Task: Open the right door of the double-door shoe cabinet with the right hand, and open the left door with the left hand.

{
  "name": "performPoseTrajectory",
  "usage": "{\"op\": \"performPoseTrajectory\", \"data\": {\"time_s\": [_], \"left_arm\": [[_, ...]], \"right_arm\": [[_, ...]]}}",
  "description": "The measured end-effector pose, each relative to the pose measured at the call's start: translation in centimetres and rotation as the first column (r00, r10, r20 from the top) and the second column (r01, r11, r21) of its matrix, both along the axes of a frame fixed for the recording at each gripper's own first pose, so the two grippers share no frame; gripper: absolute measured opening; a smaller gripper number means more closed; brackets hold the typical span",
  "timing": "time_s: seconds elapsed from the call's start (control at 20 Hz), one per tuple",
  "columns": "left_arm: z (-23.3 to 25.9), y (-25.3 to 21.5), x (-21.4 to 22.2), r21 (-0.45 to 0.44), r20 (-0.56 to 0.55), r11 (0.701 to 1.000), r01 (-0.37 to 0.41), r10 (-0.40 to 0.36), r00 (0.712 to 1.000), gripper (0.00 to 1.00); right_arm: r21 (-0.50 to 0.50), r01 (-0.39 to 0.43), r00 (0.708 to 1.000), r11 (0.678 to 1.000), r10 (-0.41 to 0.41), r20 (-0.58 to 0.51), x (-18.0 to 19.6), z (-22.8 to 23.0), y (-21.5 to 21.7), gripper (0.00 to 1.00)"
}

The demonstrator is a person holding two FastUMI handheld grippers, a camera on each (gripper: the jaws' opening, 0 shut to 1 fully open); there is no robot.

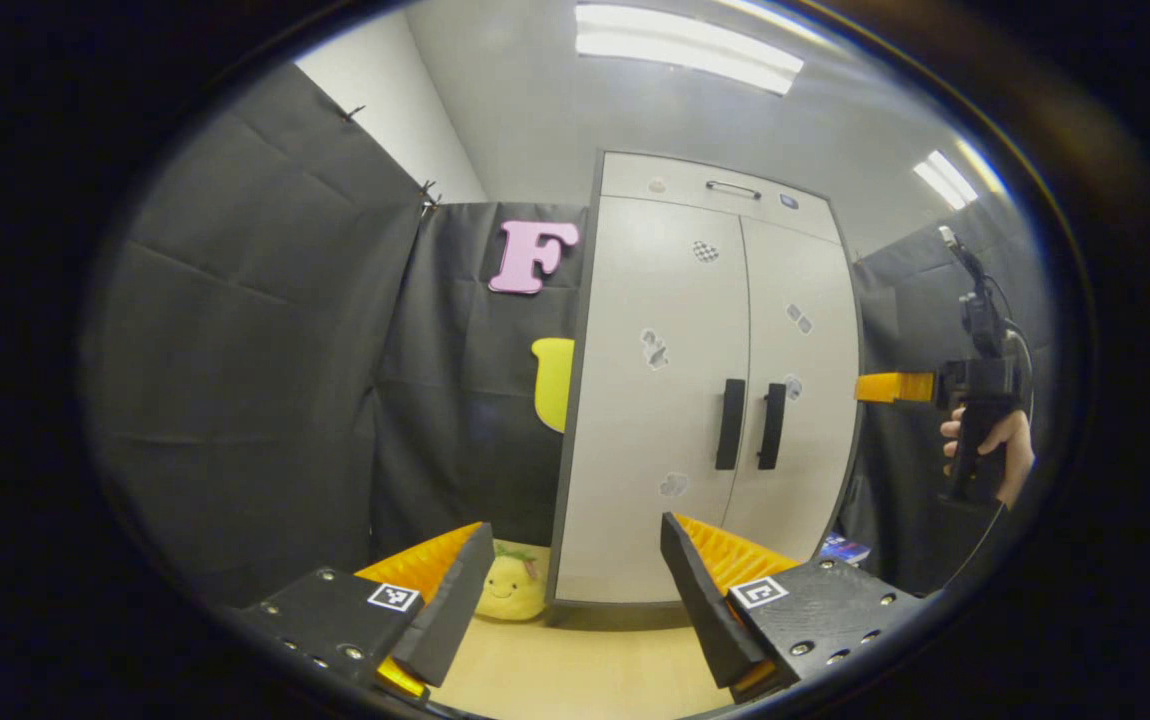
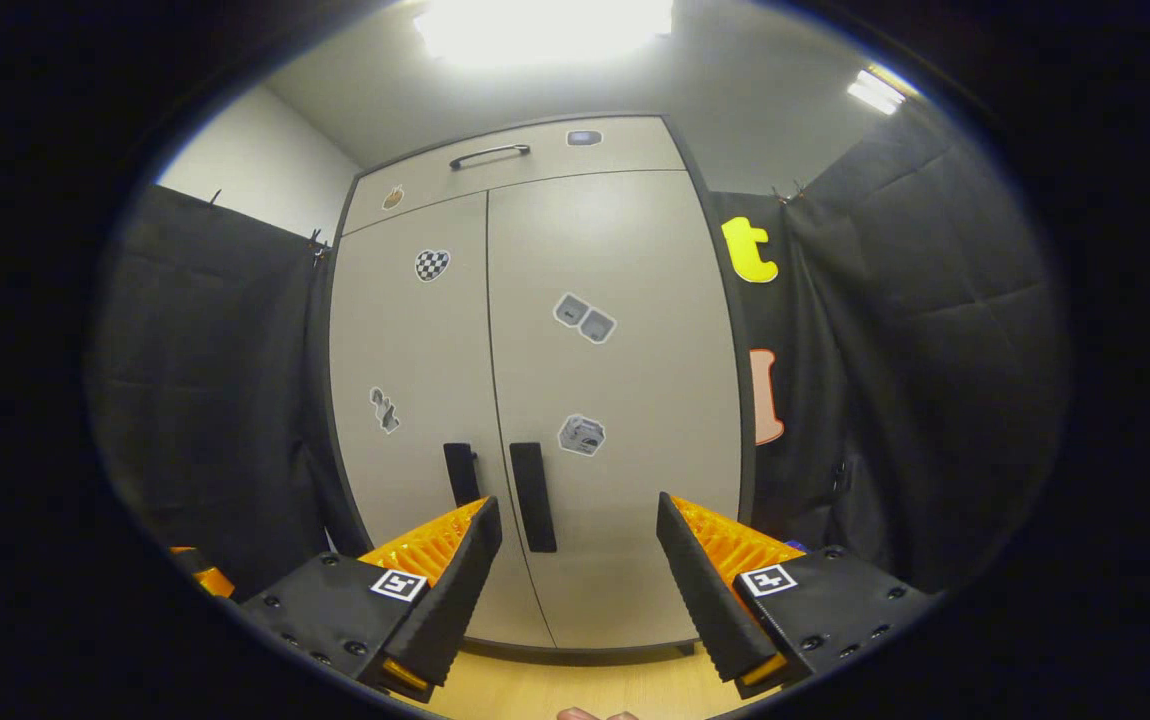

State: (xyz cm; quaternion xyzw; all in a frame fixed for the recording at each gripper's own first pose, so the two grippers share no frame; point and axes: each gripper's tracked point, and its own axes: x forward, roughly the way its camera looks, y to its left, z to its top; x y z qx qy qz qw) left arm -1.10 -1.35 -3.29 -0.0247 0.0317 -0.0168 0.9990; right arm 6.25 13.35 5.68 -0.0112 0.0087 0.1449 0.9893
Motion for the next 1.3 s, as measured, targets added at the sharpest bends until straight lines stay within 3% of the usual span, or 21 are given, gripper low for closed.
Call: {"op": "performPoseTrajectory", "data": {"time_s": [0.35,0.65,1.05,1.3], "left_arm": [[-1.0,3.0,-0.1,-0.018,-0.02,0.998,-0.066,0.066,0.998,0.96],[-2.4,5.6,0.1,-0.012,-0.044,0.992,-0.128,0.127,0.991,0.96],[-3.9,5.2,1.9,0.009,-0.074,0.993,-0.121,0.121,0.99,0.96],[-4.6,4.9,3.0,0.006,-0.083,0.993,-0.118,0.118,0.989,0.96]], "right_arm": [[0.022,-0.035,0.999,0.999,0.035,-0.024,3.3,0.1,4.1,0.98],[0.056,0.018,0.997,0.998,-0.013,-0.076,8.1,-1.0,4.9,0.98],[0.079,0.001,0.984,0.997,0.013,-0.177,11.8,-4.1,7.5,0.98],[0.048,0.028,0.981,0.998,-0.018,-0.191,13.5,-5.3,7.5,0.93]]}}
